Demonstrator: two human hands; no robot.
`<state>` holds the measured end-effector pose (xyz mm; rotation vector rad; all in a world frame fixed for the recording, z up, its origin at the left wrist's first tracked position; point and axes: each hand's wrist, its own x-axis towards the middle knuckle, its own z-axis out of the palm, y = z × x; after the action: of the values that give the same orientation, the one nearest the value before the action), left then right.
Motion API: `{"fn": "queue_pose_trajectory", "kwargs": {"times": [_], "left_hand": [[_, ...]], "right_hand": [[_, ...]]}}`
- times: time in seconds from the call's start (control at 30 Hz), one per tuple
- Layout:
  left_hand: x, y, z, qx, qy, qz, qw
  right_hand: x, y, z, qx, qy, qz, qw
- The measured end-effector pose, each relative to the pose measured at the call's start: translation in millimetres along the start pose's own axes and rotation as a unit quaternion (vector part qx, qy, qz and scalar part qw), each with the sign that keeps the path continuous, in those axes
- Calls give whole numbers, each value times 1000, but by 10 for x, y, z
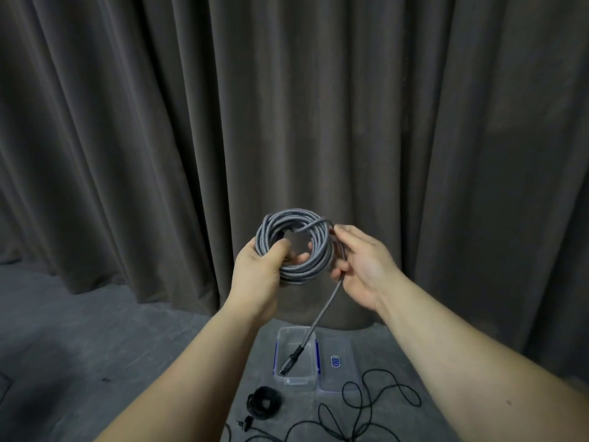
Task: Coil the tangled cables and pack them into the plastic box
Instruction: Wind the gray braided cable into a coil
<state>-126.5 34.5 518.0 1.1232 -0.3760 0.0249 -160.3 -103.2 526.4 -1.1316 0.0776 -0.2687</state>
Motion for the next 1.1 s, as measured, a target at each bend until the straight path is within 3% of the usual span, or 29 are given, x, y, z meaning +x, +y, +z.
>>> {"fn": "queue_pose_trajectory", "kwargs": {"times": [0.13,0.27,0.4,0.5,0.63,0.73,0.83,0.97,1.03,1.1], "left_hand": [[-11,12,60,-26,14,2,1000],[-44,-28,94,-28,28,32,999],[-42,-118,92,15,45,69,996],[-22,-177,75,4,31,77,997],[-6,-161,18,-10,-36,30,999],[73,-29,-62,56,-57,-34,996],[205,245,-138,182,-62,-27,981],[309,411,-102,371,-209,-7,905],[293,349,-72,405,-230,-8,885],[284,255,-87,399,-201,19,894]], "right_hand": [[24,31,69,-5,58,-90,994],[110,60,44,-149,93,-175,969],[16,69,21,-282,34,-212,935],[-43,79,20,-286,-51,-200,936],[7,41,3,-265,-24,-207,941],[50,-35,-71,-325,-24,-249,912],[65,-152,-139,-436,-41,-249,864],[29,-249,-94,-547,-88,-256,792],[8,-263,-70,-565,-96,-255,779],[11,-256,-72,-556,-106,-250,786]]}}
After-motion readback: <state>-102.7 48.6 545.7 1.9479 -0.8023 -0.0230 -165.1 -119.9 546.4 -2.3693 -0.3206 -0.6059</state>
